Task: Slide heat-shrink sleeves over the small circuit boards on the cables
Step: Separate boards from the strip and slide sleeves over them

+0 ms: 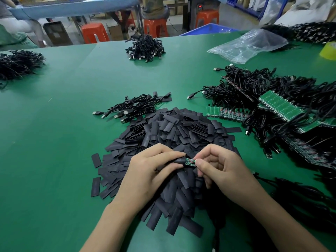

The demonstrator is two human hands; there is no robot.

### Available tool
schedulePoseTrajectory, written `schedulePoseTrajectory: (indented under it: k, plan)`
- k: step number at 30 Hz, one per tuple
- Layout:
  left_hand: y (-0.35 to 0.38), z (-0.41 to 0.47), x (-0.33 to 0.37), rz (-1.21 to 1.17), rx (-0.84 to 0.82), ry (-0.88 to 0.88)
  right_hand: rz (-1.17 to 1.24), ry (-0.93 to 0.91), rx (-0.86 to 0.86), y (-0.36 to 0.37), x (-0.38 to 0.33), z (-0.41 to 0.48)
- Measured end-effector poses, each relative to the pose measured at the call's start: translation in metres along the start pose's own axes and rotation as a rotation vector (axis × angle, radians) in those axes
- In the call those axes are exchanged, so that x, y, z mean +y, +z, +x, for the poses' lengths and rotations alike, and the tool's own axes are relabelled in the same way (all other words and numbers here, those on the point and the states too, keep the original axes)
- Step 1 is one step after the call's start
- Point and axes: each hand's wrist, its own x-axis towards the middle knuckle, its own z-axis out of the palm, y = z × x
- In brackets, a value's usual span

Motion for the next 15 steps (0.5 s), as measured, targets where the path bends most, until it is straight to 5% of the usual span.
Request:
schedulePoseTrajectory:
  k: [15]
  plan:
    - [0.0070,-0.0008,0.0034,0.063,-0.048,0.063,0.204,0.066,0.027,0.0004,0.0024,0.0014]
